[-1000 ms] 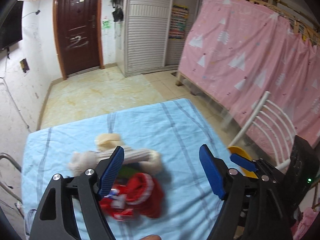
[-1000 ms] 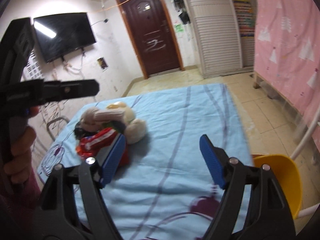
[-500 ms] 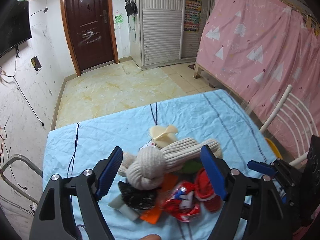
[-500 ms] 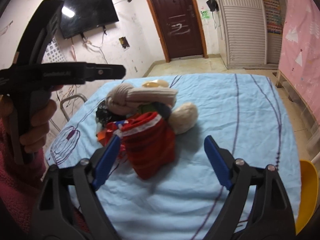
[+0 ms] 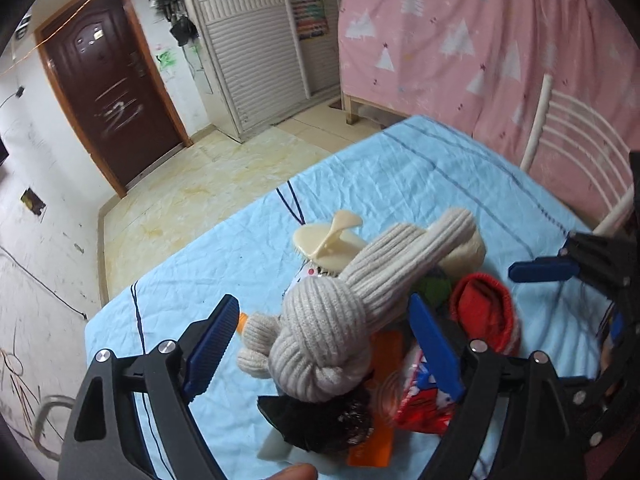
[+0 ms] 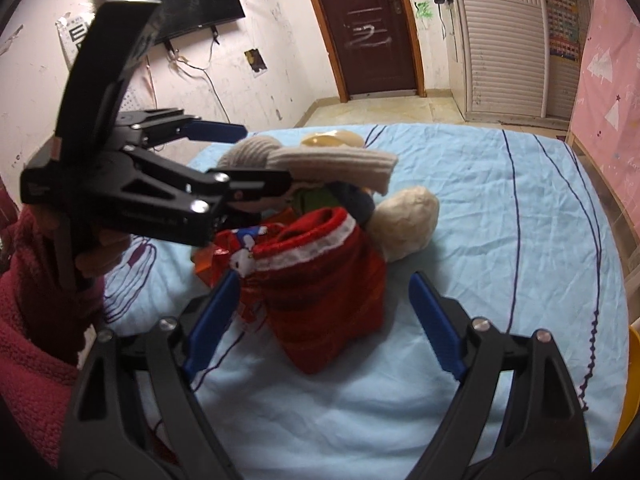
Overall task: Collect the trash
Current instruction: 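Grasp the red knit hat with the right tool while the left tool grasps the grey bunny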
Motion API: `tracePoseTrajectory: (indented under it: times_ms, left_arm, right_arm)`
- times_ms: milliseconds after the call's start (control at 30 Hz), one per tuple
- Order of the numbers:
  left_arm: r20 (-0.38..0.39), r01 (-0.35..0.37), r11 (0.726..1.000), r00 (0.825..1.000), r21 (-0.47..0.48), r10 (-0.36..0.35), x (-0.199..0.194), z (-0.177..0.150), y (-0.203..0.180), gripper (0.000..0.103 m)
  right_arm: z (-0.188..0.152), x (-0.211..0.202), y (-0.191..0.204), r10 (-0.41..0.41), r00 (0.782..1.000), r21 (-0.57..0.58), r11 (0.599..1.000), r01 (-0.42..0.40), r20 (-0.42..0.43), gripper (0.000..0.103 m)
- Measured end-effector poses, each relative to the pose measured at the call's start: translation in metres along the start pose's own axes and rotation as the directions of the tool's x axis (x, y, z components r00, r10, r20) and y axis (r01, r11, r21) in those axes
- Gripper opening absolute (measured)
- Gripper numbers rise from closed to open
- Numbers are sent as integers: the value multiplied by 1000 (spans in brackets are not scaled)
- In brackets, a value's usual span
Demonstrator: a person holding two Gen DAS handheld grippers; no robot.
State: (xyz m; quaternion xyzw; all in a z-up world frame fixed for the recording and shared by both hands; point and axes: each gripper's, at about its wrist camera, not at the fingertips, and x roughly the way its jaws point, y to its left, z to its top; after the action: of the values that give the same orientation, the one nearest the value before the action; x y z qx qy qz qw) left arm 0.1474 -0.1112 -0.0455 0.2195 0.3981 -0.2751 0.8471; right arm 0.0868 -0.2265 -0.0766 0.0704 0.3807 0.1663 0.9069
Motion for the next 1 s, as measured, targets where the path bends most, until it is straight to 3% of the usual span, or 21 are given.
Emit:
tracePoseTrajectory:
  times_ms: [133, 200, 267, 467, 533, 767, 1000]
  left_arm:
    - [-5, 43, 999, 999, -6, -43, 8, -6, 5, 74]
    - [0, 65, 998, 998, 1, -65, 9, -9, 3, 45]
    - [28, 73, 997, 997, 4, -74, 6, -13, 4, 38]
    - [109, 99, 995, 989, 27, -101, -14, -21, 4, 37]
    - [127, 93, 996, 987, 17, -94, -22, -19, 5, 37]
    - [191, 77, 997, 979, -28, -71, -52, -12, 11, 37]
    - [229, 61, 996, 972, -73, -42, -71, -5, 9, 37]
  right_arm:
    - [2, 6, 2, 0, 1000, 1, 1000, 0, -13, 83]
    - [2, 8, 2, 1, 1000, 2, 1000, -1, -17, 83]
    - [2, 10, 2, 2, 1000, 5, 1000, -2, -23, 83]
    - [-2, 13, 3, 10, 999, 11, 1000, -9, -31, 82]
    - [-2, 13, 3, 9, 999, 9, 1000, -9, -35, 75]
    - [-9, 8, 7, -16, 999, -7, 1000, 16, -28, 30]
    - [-6, -15, 1, -16, 999, 2, 1000, 16, 50, 23]
